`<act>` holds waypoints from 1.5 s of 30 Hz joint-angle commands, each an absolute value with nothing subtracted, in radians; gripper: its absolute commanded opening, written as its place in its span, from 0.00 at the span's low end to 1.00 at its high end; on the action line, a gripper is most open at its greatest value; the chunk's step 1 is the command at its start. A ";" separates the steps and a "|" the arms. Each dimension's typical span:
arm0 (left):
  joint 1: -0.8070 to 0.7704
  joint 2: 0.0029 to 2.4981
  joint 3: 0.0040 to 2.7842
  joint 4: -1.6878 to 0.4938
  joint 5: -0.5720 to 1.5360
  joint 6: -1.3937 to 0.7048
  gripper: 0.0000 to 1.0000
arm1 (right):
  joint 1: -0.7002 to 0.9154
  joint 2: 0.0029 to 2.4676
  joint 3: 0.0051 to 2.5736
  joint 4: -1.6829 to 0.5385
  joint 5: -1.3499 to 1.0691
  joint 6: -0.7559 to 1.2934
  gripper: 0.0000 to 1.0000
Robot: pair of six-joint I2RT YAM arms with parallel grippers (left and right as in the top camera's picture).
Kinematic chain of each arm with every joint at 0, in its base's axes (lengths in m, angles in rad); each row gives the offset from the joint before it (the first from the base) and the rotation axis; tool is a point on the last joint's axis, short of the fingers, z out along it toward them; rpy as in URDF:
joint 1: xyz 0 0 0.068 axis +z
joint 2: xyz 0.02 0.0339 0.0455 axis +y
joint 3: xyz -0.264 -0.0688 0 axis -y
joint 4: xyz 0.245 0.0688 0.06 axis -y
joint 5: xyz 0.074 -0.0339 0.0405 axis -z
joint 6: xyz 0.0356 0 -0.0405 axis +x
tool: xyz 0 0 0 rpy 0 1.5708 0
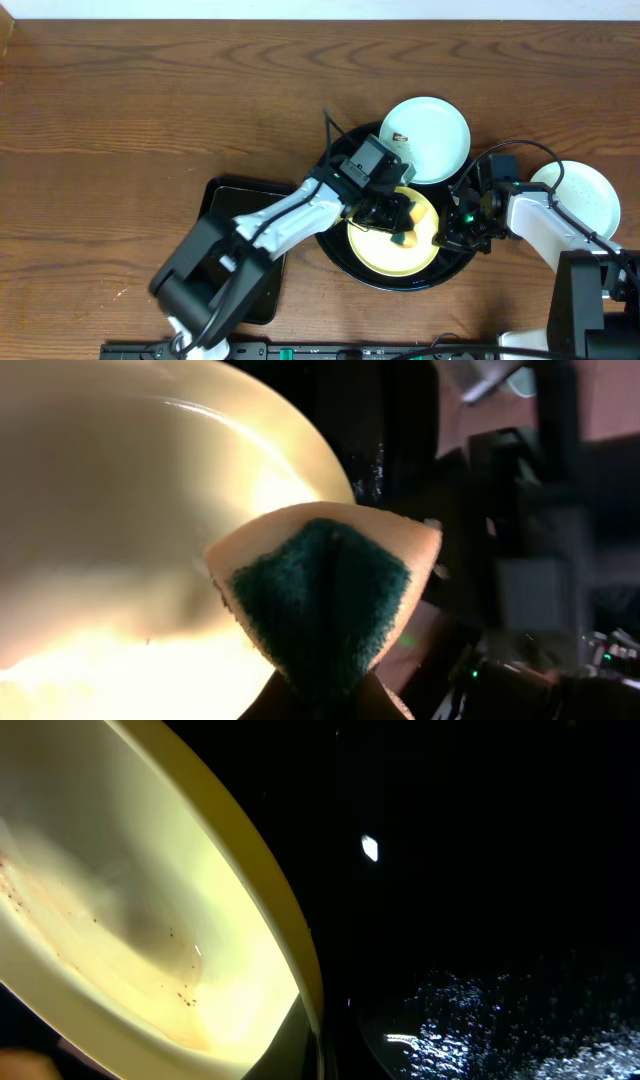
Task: Clean dirty plates on tray and stack at the side
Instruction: 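Scrub the yellow plate with the left sponge while the right gripper holds it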
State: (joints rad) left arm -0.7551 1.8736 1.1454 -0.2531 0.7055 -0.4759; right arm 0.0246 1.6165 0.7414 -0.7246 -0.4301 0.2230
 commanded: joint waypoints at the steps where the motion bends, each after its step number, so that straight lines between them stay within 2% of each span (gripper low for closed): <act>1: -0.769 1.975 1.164 -0.194 0.783 -0.538 0.08 | 0.021 1.635 0.723 -0.730 -0.341 0.209 0.01; 10: -0.766 2.091 1.164 -0.065 0.825 -0.554 0.07 | 0.021 1.635 0.723 -0.734 -0.341 0.209 0.01; 16: -0.693 2.108 1.165 -0.102 0.695 -0.489 0.07 | 0.021 1.635 0.723 -0.748 -0.340 0.209 0.01; 28: -0.469 2.108 1.165 -0.286 0.574 -0.359 0.08 | 0.021 1.635 0.723 -0.754 -0.319 0.213 0.01; 32: -0.456 2.108 1.165 -0.362 0.527 -0.332 0.07 | 0.021 1.635 0.723 -0.754 -0.318 0.212 0.01; 39: -0.462 2.107 1.165 -0.534 0.317 -0.317 0.07 | 0.021 1.635 0.723 -0.754 -0.318 0.212 0.01; 45: -0.462 2.107 1.183 -0.598 0.172 -0.318 0.08 | 0.021 1.635 0.723 -0.755 -0.318 0.212 0.01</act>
State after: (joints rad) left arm -0.5220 2.0281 1.2289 -0.5480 0.6453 -0.3115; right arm 0.0269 1.6165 0.7425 -0.7353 -0.4587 0.2226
